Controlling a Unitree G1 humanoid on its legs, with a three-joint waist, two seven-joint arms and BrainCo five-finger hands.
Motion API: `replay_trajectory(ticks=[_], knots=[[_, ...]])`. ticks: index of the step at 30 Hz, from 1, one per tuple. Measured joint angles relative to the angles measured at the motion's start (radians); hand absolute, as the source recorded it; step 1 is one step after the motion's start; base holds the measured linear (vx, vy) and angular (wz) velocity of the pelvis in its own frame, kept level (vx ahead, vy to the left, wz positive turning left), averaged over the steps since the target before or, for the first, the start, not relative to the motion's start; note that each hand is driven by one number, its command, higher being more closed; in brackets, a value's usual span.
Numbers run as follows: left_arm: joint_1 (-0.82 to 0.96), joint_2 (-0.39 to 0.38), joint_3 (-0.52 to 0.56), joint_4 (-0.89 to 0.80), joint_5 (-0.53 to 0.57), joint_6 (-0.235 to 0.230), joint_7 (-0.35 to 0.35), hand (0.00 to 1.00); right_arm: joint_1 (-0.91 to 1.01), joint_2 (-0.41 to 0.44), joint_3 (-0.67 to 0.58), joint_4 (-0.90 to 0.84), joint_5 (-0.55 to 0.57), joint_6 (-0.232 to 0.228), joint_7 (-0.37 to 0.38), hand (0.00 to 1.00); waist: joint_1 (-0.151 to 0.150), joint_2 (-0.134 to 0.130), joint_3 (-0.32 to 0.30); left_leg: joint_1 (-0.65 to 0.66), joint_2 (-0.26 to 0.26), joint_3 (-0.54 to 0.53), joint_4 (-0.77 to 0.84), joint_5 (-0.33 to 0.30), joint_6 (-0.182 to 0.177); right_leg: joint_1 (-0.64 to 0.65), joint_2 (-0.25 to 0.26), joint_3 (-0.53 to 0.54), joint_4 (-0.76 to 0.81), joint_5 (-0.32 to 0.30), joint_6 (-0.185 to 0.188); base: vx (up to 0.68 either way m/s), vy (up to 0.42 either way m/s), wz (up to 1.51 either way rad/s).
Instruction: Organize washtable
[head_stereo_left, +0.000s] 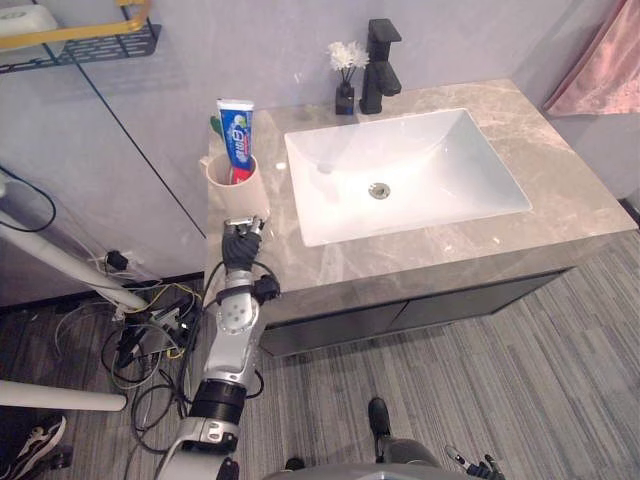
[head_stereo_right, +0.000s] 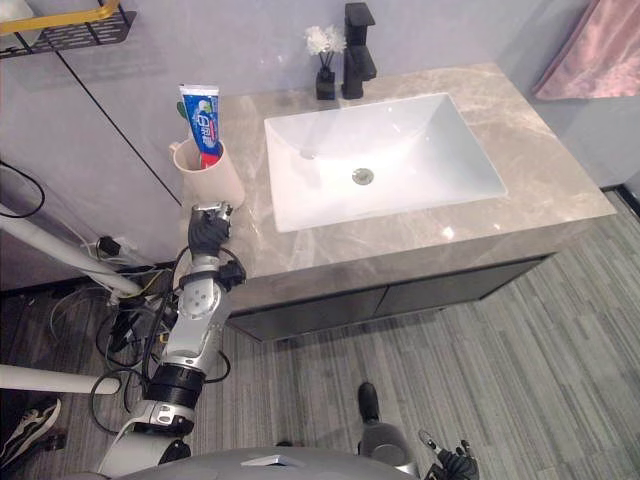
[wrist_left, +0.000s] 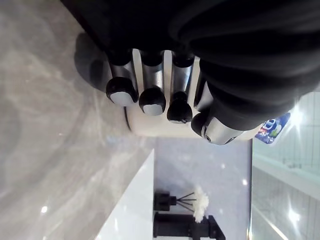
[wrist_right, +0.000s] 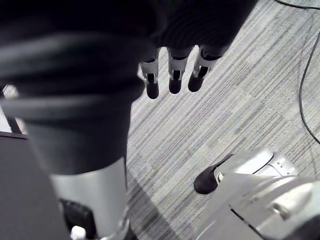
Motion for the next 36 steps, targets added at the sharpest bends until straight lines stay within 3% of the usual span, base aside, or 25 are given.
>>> replay_trajectory(ticks=[23, 36], knots=[[-0.162, 0.044, 0.022, 0.104, -0.001, 0.024, 0.040, 1.00, 0.000, -0.005, 0.016, -0.008, 0.000, 0.001, 0.012, 0.00, -0.018, -0.015, 0.016, -0.003, -0.015, 0.052, -0.005, -0.008, 0.008, -0.032, 0.001, 0.056, 0.000, 0.009, 0.009, 0.00, 0.006, -0.06], [-0.353, 0.123, 0.078, 0.257, -0.020, 0.026, 0.049, 1.00, 0.000, -0.007, 0.025, -0.044, 0.000, 0.002, 0.013, 0.00, -0.021, -0.012, 0.078, -0.010, -0.021, 0.092, -0.003, -0.013, 0.012, -0.059, 0.006, 0.098, 0.000, 0.020, 0.011, 0.00, 0.006, -0.09]])
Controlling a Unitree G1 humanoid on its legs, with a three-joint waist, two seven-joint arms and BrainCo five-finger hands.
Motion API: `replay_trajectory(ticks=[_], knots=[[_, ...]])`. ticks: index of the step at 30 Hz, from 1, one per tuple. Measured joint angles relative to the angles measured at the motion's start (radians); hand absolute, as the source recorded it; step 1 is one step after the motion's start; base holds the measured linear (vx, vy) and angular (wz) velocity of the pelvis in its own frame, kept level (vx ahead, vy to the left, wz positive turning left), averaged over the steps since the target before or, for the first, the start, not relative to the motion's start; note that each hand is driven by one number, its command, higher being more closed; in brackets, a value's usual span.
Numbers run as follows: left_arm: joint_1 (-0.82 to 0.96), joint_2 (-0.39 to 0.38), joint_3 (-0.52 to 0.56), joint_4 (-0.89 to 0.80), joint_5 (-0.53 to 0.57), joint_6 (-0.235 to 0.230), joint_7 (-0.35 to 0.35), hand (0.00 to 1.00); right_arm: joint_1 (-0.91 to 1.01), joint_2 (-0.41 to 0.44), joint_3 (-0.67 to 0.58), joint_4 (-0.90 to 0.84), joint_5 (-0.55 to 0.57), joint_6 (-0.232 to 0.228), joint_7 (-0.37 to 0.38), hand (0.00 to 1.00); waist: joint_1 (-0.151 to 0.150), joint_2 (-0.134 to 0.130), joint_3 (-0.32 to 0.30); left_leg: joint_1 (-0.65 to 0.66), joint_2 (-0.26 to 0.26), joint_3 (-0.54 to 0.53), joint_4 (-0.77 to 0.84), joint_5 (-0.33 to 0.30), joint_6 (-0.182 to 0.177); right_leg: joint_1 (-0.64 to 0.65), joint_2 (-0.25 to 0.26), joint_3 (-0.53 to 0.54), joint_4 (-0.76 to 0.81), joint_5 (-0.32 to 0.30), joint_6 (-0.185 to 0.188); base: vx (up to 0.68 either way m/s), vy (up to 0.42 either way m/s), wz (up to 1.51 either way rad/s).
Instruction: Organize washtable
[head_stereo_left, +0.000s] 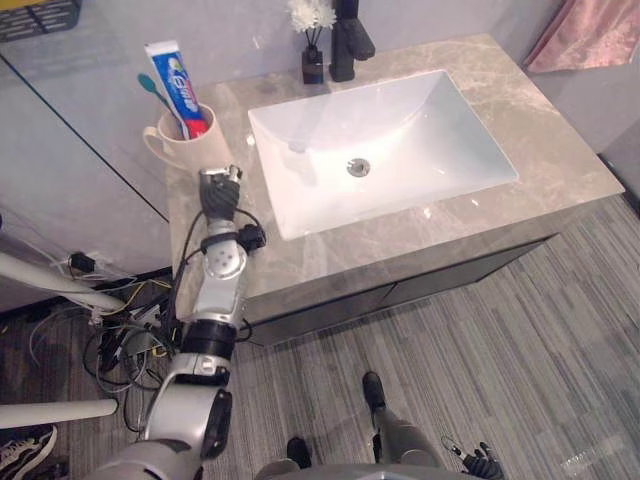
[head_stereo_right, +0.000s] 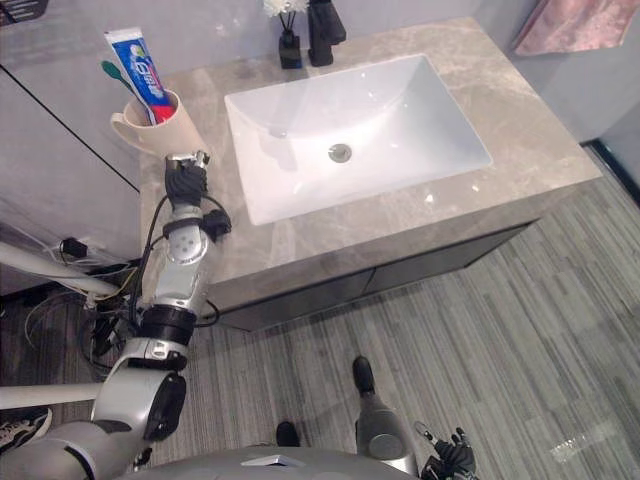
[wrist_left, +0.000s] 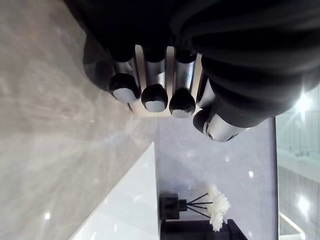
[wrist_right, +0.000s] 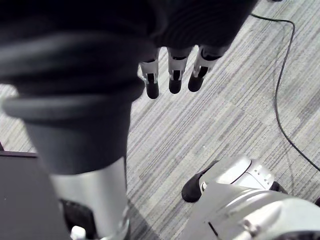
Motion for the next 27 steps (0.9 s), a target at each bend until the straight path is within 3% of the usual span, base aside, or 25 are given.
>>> replay_trajectory(ticks=[5, 11, 13, 19, 21, 27], knots=[[-0.097, 0.068, 0.029, 0.028, -0.040, 0.003, 0.004, 1.00, -0.003, 0.003, 0.005, -0.011, 0.001, -0.001, 0.015, 0.00, 0.003, -0.013, 0.026, -0.052, -0.015, 0.022, 0.018, 0.001, 0.001, -0.060, -0.009, 0.044, 0.007, 0.025, 0.002, -0.02, 0.012, -0.20], [-0.206, 0.121, 0.023, 0.082, -0.067, 0.011, 0.005, 1.00, -0.003, 0.018, 0.010, -0.033, 0.010, -0.006, 0.024, 0.00, 0.000, -0.074, 0.063, -0.089, -0.031, 0.043, 0.061, -0.004, 0.010, -0.094, -0.022, 0.086, 0.007, 0.063, 0.007, -0.09, 0.008, -0.15], [-0.207, 0.137, 0.023, 0.080, -0.060, 0.010, 0.005, 1.00, -0.003, 0.019, 0.010, -0.032, 0.011, -0.006, 0.029, 0.00, 0.000, -0.083, 0.068, -0.108, -0.035, 0.052, 0.083, -0.011, 0.017, -0.108, -0.027, 0.101, 0.006, 0.071, 0.010, -0.11, 0.010, -0.10], [-0.207, 0.138, 0.016, 0.079, -0.060, 0.015, 0.003, 1.00, -0.003, 0.020, 0.008, -0.026, 0.038, -0.006, 0.030, 0.00, -0.001, -0.085, 0.068, -0.139, -0.029, 0.059, 0.149, -0.036, 0.018, -0.115, -0.029, 0.116, 0.007, 0.081, 0.015, -0.05, 0.006, -0.05], [-0.197, 0.131, 0.000, 0.044, -0.060, 0.017, 0.003, 1.00, -0.003, 0.022, 0.007, -0.024, 0.038, -0.006, 0.030, 0.00, 0.000, -0.085, 0.068, -0.142, -0.028, 0.059, 0.156, -0.039, 0.018, -0.114, -0.030, 0.116, 0.007, 0.082, 0.016, 0.00, 0.000, 0.00], [-0.012, 0.063, -0.095, -0.318, -0.018, 0.009, -0.022, 1.00, -0.002, 0.047, 0.005, -0.022, 0.038, -0.005, 0.040, 0.00, 0.009, -0.085, 0.066, -0.123, -0.030, 0.031, 0.161, -0.044, 0.024, -0.078, -0.040, 0.087, 0.008, 0.077, 0.020, 0.01, 0.020, 0.12]])
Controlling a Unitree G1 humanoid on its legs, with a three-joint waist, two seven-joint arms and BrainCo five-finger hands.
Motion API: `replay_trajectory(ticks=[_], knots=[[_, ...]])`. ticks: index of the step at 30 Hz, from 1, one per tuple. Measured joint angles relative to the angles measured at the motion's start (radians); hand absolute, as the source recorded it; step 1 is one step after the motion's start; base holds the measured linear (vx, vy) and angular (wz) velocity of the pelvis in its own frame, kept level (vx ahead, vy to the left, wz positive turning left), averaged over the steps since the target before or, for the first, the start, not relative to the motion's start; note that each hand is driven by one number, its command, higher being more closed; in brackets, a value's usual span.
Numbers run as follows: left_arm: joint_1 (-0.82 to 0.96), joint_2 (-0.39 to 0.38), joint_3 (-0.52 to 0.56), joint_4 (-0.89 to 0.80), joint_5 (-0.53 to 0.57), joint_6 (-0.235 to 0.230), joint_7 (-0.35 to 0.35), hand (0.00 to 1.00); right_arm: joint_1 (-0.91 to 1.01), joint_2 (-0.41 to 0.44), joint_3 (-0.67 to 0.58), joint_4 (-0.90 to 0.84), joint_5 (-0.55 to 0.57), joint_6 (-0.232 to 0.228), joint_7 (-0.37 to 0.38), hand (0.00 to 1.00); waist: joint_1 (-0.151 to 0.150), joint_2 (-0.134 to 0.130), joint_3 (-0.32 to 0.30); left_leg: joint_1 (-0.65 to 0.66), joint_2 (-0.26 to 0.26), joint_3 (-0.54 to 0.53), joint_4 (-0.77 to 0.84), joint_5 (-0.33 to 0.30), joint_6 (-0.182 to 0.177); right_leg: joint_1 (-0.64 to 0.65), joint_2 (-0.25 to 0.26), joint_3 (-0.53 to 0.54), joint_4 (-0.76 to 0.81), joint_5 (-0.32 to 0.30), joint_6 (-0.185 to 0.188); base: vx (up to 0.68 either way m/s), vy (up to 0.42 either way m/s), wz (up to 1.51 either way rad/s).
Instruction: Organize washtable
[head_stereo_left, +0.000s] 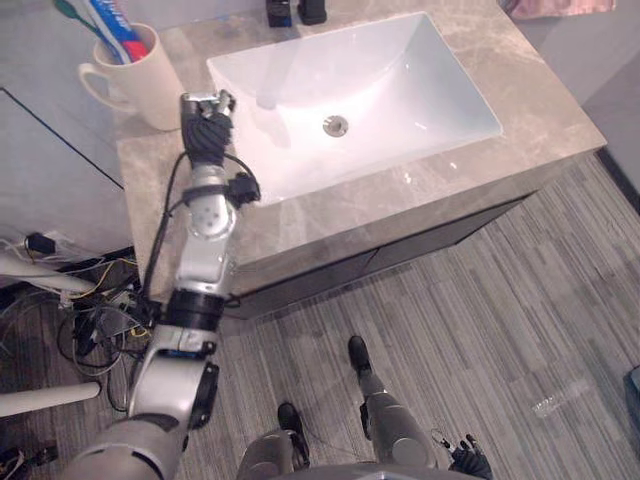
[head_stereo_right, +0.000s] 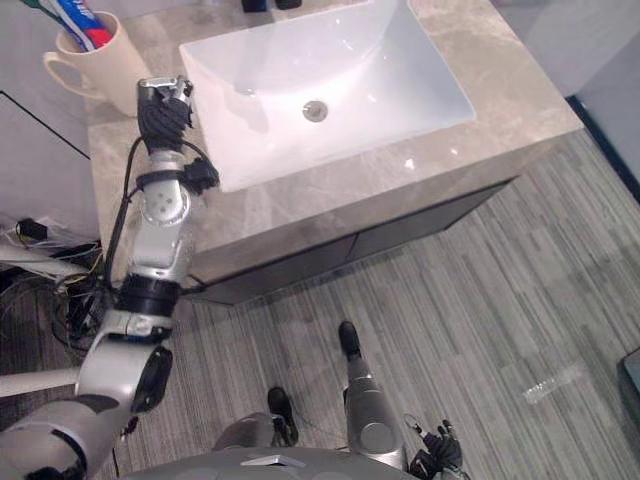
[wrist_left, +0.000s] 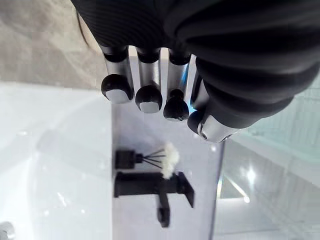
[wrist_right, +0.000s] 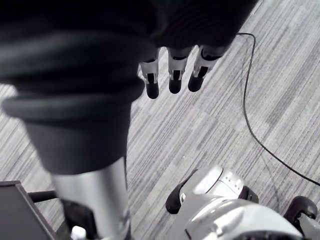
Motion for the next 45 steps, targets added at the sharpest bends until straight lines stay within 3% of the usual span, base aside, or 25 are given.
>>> replay_trajectory(ticks=[3, 6, 12, 15, 18, 21, 23, 28, 32, 33, 37, 45], knots=[[0.119, -0.031, 0.001, -0.145, 0.001, -0.010, -0.020, 1.00, 0.003, -0.001, -0.001, 0.005, 0.000, -0.001, 0.002, 0.00, 0.011, 0.003, -0.009, 0.008, -0.002, -0.023, 0.000, 0.000, 0.001, 0.020, -0.006, -0.022, 0.000, -0.007, 0.001, 0.00, 0.018, 0.24], [0.304, -0.061, 0.009, -0.282, 0.051, -0.037, -0.035, 1.00, 0.014, -0.009, 0.000, 0.039, 0.000, -0.002, 0.004, 0.00, 0.045, 0.012, -0.049, 0.020, -0.003, -0.056, -0.004, 0.001, 0.001, 0.046, -0.007, -0.055, 0.000, -0.019, 0.000, 0.00, -0.006, 0.28], [0.662, -0.119, 0.112, -0.315, 0.066, -0.075, -0.092, 1.00, 0.039, -0.042, 0.000, 0.078, 0.000, -0.002, 0.010, 0.00, 0.077, 0.049, -0.134, 0.060, -0.008, -0.134, -0.039, 0.011, 0.006, 0.123, -0.022, -0.146, -0.006, -0.050, -0.002, 0.00, 0.005, 0.38], [0.786, -0.130, 0.173, -0.291, 0.067, -0.077, -0.110, 1.00, 0.038, -0.050, -0.003, 0.102, 0.000, -0.003, 0.009, 0.00, 0.091, 0.053, -0.149, 0.078, -0.011, -0.173, -0.059, 0.026, 0.004, 0.151, -0.030, -0.186, -0.007, -0.061, -0.005, 0.01, -0.018, 0.45], [0.887, -0.150, 0.214, -0.195, 0.090, -0.076, -0.113, 1.00, 0.045, -0.050, -0.019, 0.114, 0.001, -0.002, 0.003, 0.00, 0.114, 0.057, -0.161, 0.105, -0.008, -0.210, -0.069, 0.030, 0.002, 0.193, -0.032, -0.223, -0.007, -0.076, -0.005, 0.01, -0.018, 0.36], [0.931, -0.168, 0.245, 0.022, 0.128, -0.057, -0.130, 1.00, 0.044, -0.052, -0.022, 0.114, 0.000, 0.001, 0.000, 0.00, 0.129, 0.062, -0.175, 0.129, -0.009, -0.235, -0.071, 0.030, 0.002, 0.230, -0.036, -0.255, -0.007, -0.088, -0.004, 0.02, -0.001, 0.27], [0.931, -0.179, 0.273, 0.179, 0.193, -0.031, -0.135, 1.00, 0.044, -0.051, -0.021, 0.115, 0.000, 0.005, -0.001, 0.00, 0.129, 0.059, -0.193, 0.133, -0.009, -0.250, -0.071, 0.030, 0.002, 0.243, -0.038, -0.271, -0.007, -0.094, -0.003, 0.01, -0.002, 0.23], [0.909, -0.221, 0.324, 0.646, 0.193, 0.040, -0.167, 1.00, 0.014, -0.049, -0.020, 0.159, -0.002, 0.009, -0.011, 0.00, 0.129, 0.044, -0.207, 0.165, -0.009, -0.274, -0.079, 0.031, 0.002, 0.282, -0.040, -0.298, -0.007, -0.106, -0.002, 0.02, -0.004, 0.14], [0.896, -0.230, 0.367, 0.842, 0.186, 0.076, -0.197, 1.00, -0.009, -0.052, -0.014, 0.192, -0.031, 0.013, -0.011, 0.00, 0.128, 0.037, -0.207, 0.194, -0.012, -0.287, -0.091, 0.035, 0.002, 0.312, -0.044, -0.312, -0.007, -0.114, 0.001, 0.00, 0.007, 0.11], [0.893, -0.225, 0.383, 0.870, 0.176, 0.084, -0.207, 0.00, -0.013, -0.054, -0.008, 0.192, -0.049, 0.018, -0.011, 0.00, 0.128, 0.036, -0.207, 0.197, -0.012, -0.288, -0.096, 0.036, 0.001, 0.314, -0.045, -0.314, -0.007, -0.115, 0.002, -0.02, 0.000, 0.06], [0.884, -0.224, 0.422, 0.922, 0.122, 0.130, -0.264, 0.00, -0.026, -0.064, 0.005, 0.218, -0.054, 0.026, 0.006, 0.00, 0.127, 0.036, -0.206, 0.202, -0.012, -0.289, -0.115, 0.043, -0.008, 0.310, -0.045, -0.315, -0.007, -0.123, -0.002, 0.00, 0.000, 0.01], [0.873, -0.224, 0.429, 0.958, 0.055, 0.148, -0.321, 0.00, -0.037, -0.087, 0.037, 0.271, -0.080, 0.031, 0.028, 0.00, 0.121, 0.027, -0.199, 0.234, -0.005, -0.302, -0.125, 0.048, -0.004, 0.342, -0.040, -0.332, -0.007, -0.133, 0.001, 0.03, -0.004, 0.05]])
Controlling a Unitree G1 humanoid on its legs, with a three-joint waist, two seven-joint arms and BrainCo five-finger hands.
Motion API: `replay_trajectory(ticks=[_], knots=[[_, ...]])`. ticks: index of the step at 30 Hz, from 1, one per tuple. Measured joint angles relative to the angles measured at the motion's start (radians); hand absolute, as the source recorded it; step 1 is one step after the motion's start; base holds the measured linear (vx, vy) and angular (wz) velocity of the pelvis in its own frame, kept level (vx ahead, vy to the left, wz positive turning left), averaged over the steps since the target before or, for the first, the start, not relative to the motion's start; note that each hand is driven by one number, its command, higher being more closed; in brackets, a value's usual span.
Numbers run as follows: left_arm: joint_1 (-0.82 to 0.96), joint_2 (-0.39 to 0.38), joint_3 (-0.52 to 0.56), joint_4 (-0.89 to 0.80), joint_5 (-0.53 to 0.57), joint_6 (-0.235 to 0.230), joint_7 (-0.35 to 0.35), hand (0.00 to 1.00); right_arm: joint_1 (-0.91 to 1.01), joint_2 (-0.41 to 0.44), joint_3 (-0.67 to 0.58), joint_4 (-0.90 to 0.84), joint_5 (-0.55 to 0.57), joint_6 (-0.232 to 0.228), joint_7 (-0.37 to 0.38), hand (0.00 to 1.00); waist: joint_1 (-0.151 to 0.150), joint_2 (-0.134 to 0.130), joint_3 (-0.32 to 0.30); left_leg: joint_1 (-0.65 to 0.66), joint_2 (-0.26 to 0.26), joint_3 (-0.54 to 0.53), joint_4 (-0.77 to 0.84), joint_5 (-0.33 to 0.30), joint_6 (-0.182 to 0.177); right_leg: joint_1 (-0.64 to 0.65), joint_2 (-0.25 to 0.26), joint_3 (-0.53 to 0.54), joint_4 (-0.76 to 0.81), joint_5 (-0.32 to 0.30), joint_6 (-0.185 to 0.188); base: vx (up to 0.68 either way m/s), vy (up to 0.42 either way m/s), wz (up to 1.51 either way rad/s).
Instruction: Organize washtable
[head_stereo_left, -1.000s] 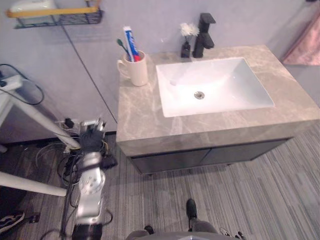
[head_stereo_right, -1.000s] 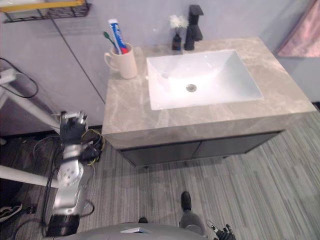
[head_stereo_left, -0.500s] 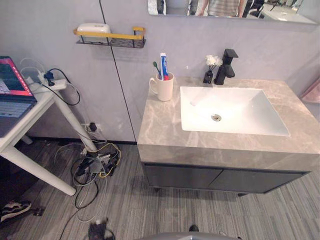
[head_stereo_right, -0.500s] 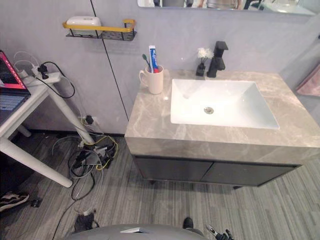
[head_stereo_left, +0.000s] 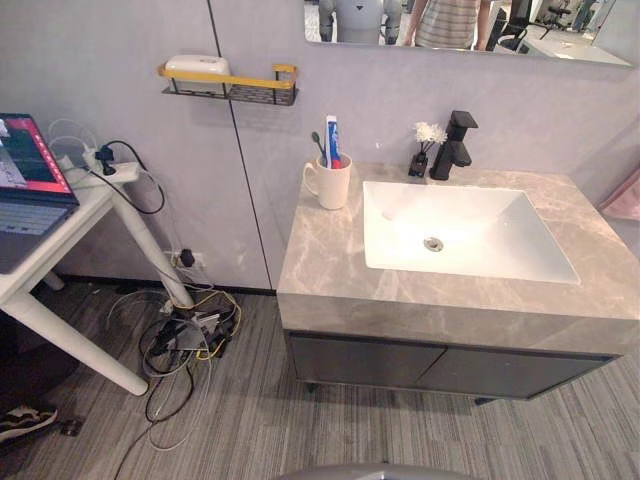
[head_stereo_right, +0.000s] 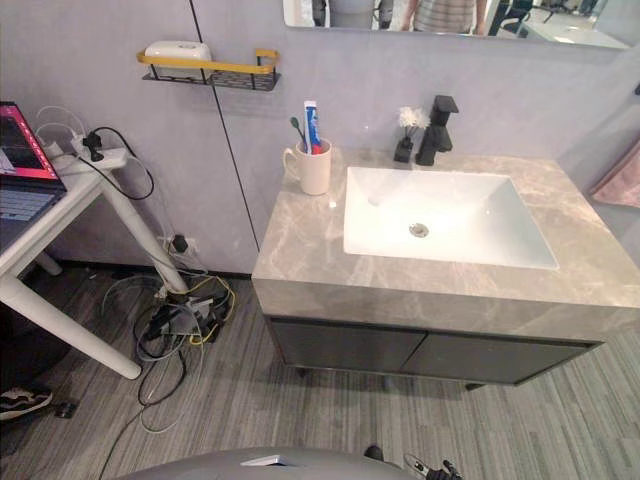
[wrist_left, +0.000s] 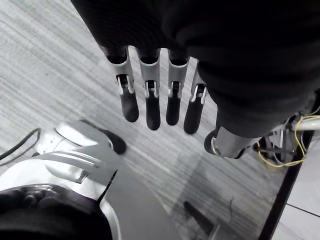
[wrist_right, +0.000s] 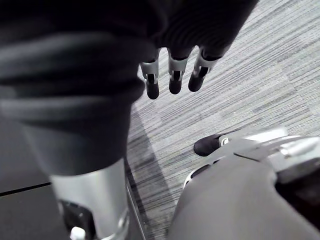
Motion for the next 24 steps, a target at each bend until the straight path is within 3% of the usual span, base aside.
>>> replay_trajectory(ticks=[6, 9, 13, 14, 15, 16, 17, 19, 22, 24], knots=[[-0.028, 0.020, -0.040, 0.027, 0.002, -0.005, -0.010, 0.00, -0.002, -0.001, -0.001, 0.002, 0.001, 0.012, 0.005, 0.00, -0.007, -0.009, 0.014, -0.009, -0.013, -0.018, 0.019, 0.000, 0.006, 0.001, -0.013, -0.014, 0.006, -0.003, 0.005, 0.01, 0.014, 0.10], [-0.037, 0.039, -0.077, 0.019, 0.019, -0.008, -0.018, 0.00, -0.012, -0.005, -0.002, 0.000, 0.000, 0.015, 0.007, 0.00, -0.004, -0.010, 0.017, -0.124, -0.017, 0.020, 0.138, -0.057, 0.017, -0.076, -0.017, 0.038, 0.007, 0.001, 0.017, -0.07, 0.083, -0.43], [-0.095, 0.054, -0.095, 0.019, 0.143, -0.005, -0.025, 0.00, -0.080, -0.006, -0.010, -0.038, 0.002, 0.022, 0.007, 0.00, -0.002, -0.012, 0.103, -0.238, -0.017, 0.144, 0.286, -0.120, 0.045, -0.201, -0.011, 0.168, 0.037, 0.078, 0.037, -0.12, 0.141, -1.00], [-0.115, 0.059, -0.099, 0.016, 0.176, -0.004, -0.022, 0.00, -0.080, 0.002, 0.003, -0.087, 0.002, 0.021, 0.007, 0.00, 0.008, -0.016, 0.110, -0.283, -0.004, 0.217, 0.349, -0.148, 0.067, -0.253, -0.004, 0.234, 0.026, 0.140, 0.052, -0.16, 0.192, -1.17], [-0.116, 0.056, -0.098, 0.004, 0.180, -0.004, -0.019, 0.00, -0.082, 0.002, 0.013, -0.098, 0.002, 0.021, 0.008, 0.00, 0.011, -0.016, 0.111, -0.289, 0.005, 0.255, 0.353, -0.151, 0.076, -0.265, 0.006, 0.250, -0.004, 0.196, 0.077, -0.16, 0.216, -1.71], [-0.115, 0.040, -0.093, -0.013, 0.181, -0.007, -0.011, 0.00, -0.113, -0.004, 0.030, -0.116, 0.005, 0.021, 0.011, 0.00, 0.028, 0.004, 0.123, -0.292, 0.038, 0.324, 0.337, -0.141, 0.093, -0.314, 0.016, 0.193, 0.079, 0.185, 0.073, -0.01, 0.135, -1.33], [-0.118, 0.034, -0.087, -0.029, 0.181, -0.016, -0.004, 0.00, -0.116, -0.006, 0.034, -0.125, 0.003, 0.021, 0.013, 0.00, 0.030, 0.016, 0.122, -0.275, 0.049, 0.353, 0.305, -0.125, 0.099, -0.347, 0.003, 0.063, 0.308, 0.010, -0.037, 0.06, 0.111, -1.16], [-0.104, 0.036, -0.089, -0.053, 0.177, -0.018, -0.001, 0.00, -0.118, -0.005, 0.057, -0.112, 0.001, 0.021, 0.014, 0.00, 0.040, 0.014, 0.121, -0.219, 0.050, 0.396, 0.238, -0.082, 0.104, -0.314, -0.027, -0.052, 0.539, -0.168, -0.074, 0.24, -0.017, -0.61], [-0.090, 0.025, -0.093, -0.056, 0.176, -0.016, 0.001, 0.00, -0.140, -0.001, 0.095, -0.088, -0.001, 0.021, 0.022, 0.00, 0.052, 0.005, 0.114, -0.212, 0.047, 0.461, 0.220, -0.062, 0.109, -0.199, -0.096, -0.142, 0.657, -0.269, -0.055, 0.36, -0.115, -0.61], [-0.083, 0.026, -0.101, -0.057, 0.165, -0.016, 0.002, 0.00, -0.147, 0.001, 0.113, -0.069, -0.008, 0.022, 0.025, 0.00, 0.068, -0.014, 0.101, -0.228, 0.047, 0.502, 0.244, -0.061, 0.107, -0.122, -0.126, -0.153, 0.615, -0.292, -0.039, 0.21, -0.124, -0.72]])
